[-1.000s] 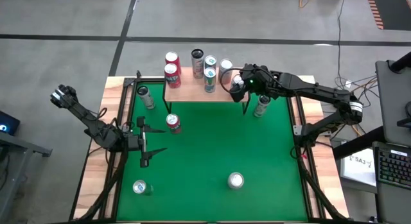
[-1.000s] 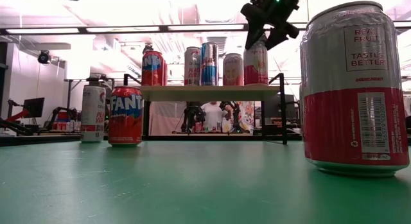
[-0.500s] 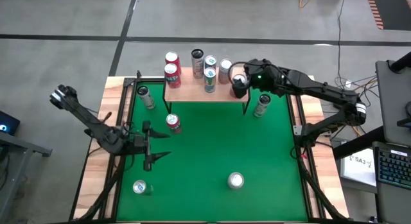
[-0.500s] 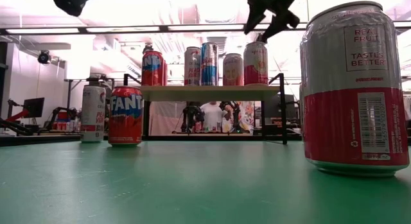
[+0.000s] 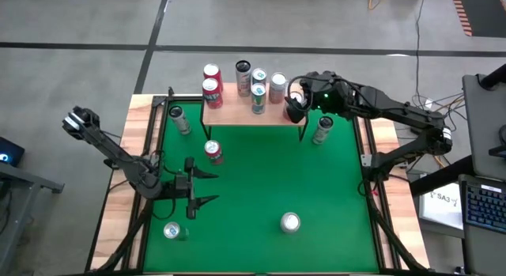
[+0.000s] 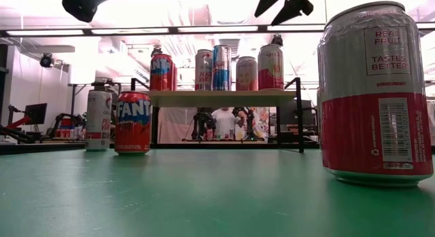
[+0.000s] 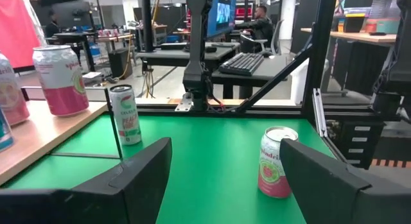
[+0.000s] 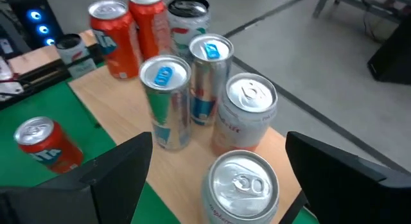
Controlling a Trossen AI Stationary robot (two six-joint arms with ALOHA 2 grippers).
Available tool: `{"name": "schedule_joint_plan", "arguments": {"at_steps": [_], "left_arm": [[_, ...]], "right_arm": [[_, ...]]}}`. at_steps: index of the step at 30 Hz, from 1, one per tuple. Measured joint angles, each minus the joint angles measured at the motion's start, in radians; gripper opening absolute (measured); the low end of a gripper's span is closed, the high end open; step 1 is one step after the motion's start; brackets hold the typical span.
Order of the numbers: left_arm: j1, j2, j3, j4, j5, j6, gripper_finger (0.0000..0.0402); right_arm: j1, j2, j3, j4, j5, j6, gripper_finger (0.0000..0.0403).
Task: Place canned beverage on shelf
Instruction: Put the top white and pink soda can on the shelf
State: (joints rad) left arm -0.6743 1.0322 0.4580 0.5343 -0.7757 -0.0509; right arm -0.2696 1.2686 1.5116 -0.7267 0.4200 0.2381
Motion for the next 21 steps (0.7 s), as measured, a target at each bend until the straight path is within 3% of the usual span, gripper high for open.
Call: {"name": "schedule_joint_plan", "arguments": {"at_steps": [21], "left_arm": [[0.0, 0.098, 0.0, 0.127, 0.0, 0.006, 0.0274]], "right_arm": [[0.219, -0.044, 0.001, -0.034, 0.0, 0.005, 0.0322]]}}
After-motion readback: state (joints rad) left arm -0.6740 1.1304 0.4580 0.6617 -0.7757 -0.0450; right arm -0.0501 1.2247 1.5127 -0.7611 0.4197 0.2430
